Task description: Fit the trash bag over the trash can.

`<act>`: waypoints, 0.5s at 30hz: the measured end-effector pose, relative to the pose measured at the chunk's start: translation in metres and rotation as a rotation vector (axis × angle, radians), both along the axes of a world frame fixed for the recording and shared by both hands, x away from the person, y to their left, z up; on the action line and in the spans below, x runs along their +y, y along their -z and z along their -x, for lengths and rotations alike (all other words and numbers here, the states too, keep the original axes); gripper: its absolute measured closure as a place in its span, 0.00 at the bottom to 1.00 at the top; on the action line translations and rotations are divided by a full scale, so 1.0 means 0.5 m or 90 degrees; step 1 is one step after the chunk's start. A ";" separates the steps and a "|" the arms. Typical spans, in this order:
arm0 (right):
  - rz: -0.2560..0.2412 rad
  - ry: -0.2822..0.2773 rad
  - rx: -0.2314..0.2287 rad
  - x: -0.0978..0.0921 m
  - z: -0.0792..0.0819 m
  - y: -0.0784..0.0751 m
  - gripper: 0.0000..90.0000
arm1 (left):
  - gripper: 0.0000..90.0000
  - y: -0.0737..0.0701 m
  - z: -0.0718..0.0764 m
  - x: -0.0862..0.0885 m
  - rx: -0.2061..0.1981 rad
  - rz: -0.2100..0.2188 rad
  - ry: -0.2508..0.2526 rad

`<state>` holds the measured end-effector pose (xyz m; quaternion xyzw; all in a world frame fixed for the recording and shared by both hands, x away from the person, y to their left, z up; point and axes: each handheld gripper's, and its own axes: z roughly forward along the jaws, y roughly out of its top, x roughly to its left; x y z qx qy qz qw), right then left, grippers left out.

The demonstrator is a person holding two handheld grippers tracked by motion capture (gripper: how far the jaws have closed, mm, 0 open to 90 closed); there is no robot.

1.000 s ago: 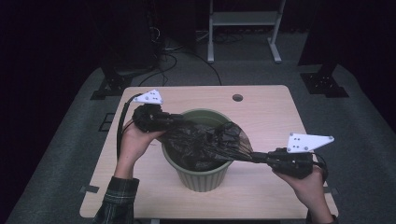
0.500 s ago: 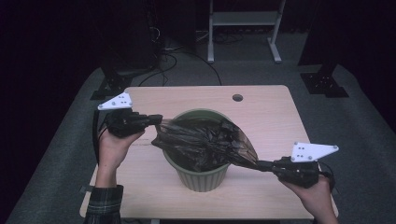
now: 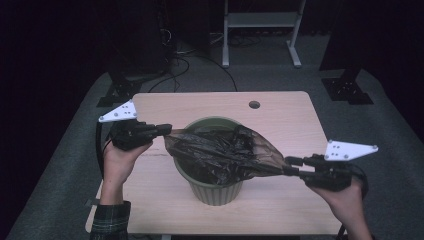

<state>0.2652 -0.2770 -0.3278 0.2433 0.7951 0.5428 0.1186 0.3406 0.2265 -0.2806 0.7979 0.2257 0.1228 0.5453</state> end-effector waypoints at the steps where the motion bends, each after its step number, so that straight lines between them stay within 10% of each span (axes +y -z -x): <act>1: -0.008 0.004 -0.011 0.001 -0.009 -0.016 0.71 | 1.00 -0.001 0.000 0.000 -0.002 0.000 0.001; 7: -0.030 0.013 -0.043 0.020 -0.068 -0.090 0.66 | 1.00 -0.006 -0.001 0.001 -0.004 0.001 0.002; 15: -0.004 -0.023 0.039 0.111 -0.193 -0.068 0.58 | 0.86 -0.006 -0.010 -0.005 -0.003 0.015 0.002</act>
